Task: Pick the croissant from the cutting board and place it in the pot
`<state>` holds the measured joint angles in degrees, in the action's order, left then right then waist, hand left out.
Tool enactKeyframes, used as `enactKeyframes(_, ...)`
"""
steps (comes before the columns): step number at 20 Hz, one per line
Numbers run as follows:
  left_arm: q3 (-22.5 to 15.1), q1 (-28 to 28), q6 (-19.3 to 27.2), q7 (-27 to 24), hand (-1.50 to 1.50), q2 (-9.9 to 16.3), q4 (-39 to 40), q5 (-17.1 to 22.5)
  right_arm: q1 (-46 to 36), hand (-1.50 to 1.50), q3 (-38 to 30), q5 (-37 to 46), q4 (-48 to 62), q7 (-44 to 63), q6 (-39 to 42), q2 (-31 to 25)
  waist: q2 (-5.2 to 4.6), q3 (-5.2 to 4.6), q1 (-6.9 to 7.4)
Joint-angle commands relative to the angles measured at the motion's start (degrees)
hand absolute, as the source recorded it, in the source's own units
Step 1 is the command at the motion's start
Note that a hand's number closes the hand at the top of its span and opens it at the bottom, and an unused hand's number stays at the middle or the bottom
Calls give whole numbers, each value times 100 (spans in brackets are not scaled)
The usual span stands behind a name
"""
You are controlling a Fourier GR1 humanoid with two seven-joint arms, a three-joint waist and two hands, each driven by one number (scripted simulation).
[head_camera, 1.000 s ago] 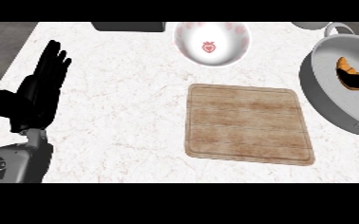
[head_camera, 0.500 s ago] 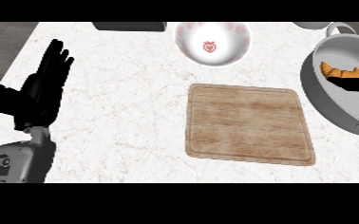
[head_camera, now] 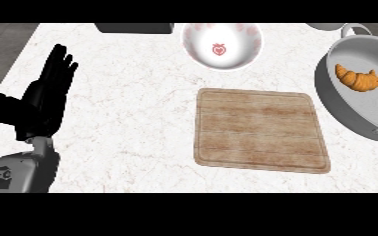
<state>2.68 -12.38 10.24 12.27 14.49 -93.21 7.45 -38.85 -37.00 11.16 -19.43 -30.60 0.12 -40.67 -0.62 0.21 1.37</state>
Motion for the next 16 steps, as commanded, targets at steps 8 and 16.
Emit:
enactKeyframes(8, 262, -127, -110, -59, 0, 63, 210, 57, 755, -150, -507, -560, 728, -602, 1698, -1290, -10, 6, -44)
enactKeyframes(16, 86, 334, -119, -139, 0, -140, -200, -29, 1264, -150, -502, -568, 931, -941, 2090, -1705, -1, 14, 12)
